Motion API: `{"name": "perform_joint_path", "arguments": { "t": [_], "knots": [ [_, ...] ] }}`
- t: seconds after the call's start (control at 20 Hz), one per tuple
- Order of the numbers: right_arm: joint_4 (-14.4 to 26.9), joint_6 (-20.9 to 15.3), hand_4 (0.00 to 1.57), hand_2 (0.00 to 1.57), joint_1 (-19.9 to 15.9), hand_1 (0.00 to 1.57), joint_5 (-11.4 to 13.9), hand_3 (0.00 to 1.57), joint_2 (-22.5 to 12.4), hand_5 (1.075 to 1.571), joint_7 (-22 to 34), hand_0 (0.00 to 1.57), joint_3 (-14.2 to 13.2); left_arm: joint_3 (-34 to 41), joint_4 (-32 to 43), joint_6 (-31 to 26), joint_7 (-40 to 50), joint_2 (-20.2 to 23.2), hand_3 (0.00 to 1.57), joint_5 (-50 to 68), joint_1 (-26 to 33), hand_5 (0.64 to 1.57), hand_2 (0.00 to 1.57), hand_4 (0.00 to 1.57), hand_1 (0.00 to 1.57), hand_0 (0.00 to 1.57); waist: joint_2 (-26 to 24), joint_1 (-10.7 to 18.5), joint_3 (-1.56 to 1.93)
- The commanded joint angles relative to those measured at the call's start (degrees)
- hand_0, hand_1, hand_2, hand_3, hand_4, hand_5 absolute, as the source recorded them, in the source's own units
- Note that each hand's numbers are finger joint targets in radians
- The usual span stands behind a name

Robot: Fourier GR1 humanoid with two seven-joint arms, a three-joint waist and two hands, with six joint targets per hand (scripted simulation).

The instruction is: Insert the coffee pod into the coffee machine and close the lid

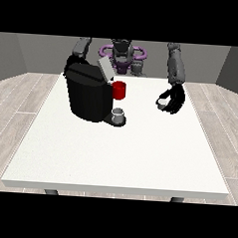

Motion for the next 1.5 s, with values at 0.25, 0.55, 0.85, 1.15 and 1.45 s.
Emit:
{"name": "perform_joint_path", "arguments": {
  "t": [0.25, 0.55, 0.85, 1.15, 1.45],
  "knots": [
    [-1.06, 0.75, 0.43, 0.0, 1.37, 0.0, -1.06, 0.0, 0.78, 1.571, -2.54, 0.0, 0.35, -0.54, 4.71, 1.66, -1.3, 2.37, 0.97, -4.13, -2.36, 1.571, 1.17, 0.28, 1.11, 1.11, 1.81, -1.35, -0.1],
    [5.26, 0.03, 0.43, 0.0, -2.59, 0.0, -3.18, 0.0, 0.12, 1.571, -3.59, 0.0, -3.8, -1.39, 0.26, -5.62, -5.84, 3.06, 1.41, -3.22, -7.23, 1.571, 1.47, 0.61, 1.47, 1.47, 0.33, 1.79, -0.07],
    [11.74, 2.64, 0.49, 0.0, 0.04, 0.0, -3.33, 0.0, -1.75, 1.571, -6.22, 0.0, -4.73, -3.48, -3.42, -9.14, -1.08, -0.12, 1.35, -4.36, -10.61, 1.571, 1.38, 0.58, 1.32, 1.32, -4.73, 2.22, -0.04],
    [9.22, 3.3, 0.46, 0.0, 0.19, 0.0, -2.77, 0.0, -1.96, 1.571, -2.65, 0.0, -2.87, -2.62, -3.46, -13.51, 0.19, 0.33, 1.29, -3.82, -13.17, 1.571, 1.32, 0.57, 1.23, 1.23, -7.78, 0.02, -0.07],
    [11.62, 1.59, 0.48, 0.0, -2.69, 0.0, -2.33, 0.0, 0.42, 1.571, -4.86, 0.0, -2.3, -3.65, -5.79, -11.72, 6.23, -3.38, 1.29, -6.06, -18.19, 1.571, 1.33, 0.57, 1.25, 1.25, -6.17, -0.22, -0.06]
  ]
}}
